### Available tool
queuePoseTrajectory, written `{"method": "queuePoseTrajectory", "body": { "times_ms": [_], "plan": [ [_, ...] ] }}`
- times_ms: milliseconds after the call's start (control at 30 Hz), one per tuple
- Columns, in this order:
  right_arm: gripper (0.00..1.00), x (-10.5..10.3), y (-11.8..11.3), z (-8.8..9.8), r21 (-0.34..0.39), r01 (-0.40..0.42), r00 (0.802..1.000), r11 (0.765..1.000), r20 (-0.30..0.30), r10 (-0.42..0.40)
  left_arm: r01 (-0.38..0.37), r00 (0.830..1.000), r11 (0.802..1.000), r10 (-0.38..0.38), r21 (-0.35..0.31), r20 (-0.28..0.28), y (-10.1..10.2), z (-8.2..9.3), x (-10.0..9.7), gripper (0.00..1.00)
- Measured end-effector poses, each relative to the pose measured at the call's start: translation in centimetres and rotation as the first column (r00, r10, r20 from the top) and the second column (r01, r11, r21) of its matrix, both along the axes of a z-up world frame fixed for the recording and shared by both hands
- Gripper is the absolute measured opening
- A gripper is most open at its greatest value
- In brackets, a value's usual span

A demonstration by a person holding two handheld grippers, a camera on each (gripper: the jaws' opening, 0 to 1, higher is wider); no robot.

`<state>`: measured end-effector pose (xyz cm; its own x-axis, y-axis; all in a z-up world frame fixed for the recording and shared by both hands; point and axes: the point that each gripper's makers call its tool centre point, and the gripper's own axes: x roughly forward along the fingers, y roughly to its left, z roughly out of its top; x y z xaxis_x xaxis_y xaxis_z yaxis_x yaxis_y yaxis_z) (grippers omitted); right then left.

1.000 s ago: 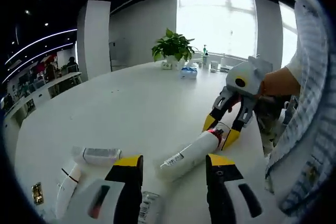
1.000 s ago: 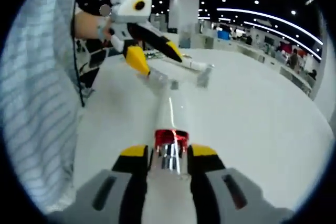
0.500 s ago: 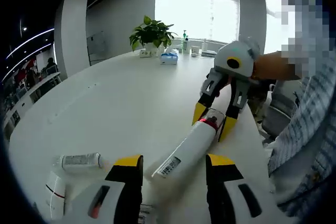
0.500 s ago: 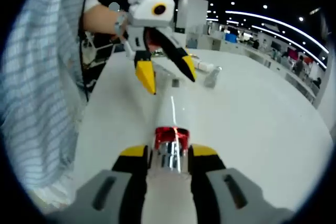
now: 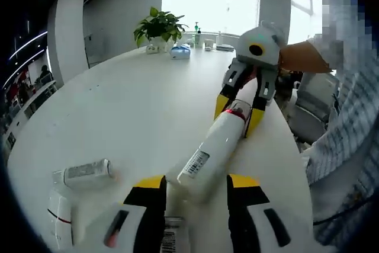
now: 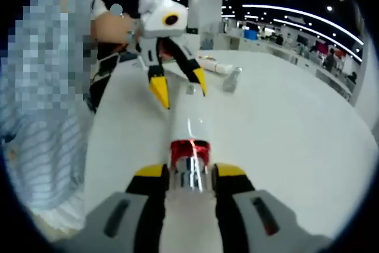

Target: Arrange the skincare products in the storage area until every visible bottle or jar stands upright without overlapping.

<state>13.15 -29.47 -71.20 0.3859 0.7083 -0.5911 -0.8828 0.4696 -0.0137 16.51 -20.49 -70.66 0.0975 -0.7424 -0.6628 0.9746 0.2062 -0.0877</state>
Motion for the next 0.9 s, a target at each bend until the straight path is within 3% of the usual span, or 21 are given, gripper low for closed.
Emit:
{"method": "queuePoseTrajectory", "body": {
  "times_ms": [333,633,900],
  "plan": [
    [0.3,-0.2,-0.3,0.0,-0.03,0.022,1.0,0.999,0.017,-0.022,0.039,0.999,0.999,-0.039,-0.008,-0.015,-0.4,0.2,-0.6,0.4],
    [0.3,-0.4,-0.3,0.0,-0.034,0.0,1.0,0.999,0.015,0.0,0.083,0.996,0.997,-0.083,-0.002,0.019,-1.9,0.6,-0.4,0.4],
    [0.32,-0.5,-2.1,-0.1,-0.014,0.037,0.999,0.999,-0.002,-0.037,0.154,0.987,0.985,-0.157,0.077,0.032,-1.9,0.4,-2.0,0.33]
  ]
}}
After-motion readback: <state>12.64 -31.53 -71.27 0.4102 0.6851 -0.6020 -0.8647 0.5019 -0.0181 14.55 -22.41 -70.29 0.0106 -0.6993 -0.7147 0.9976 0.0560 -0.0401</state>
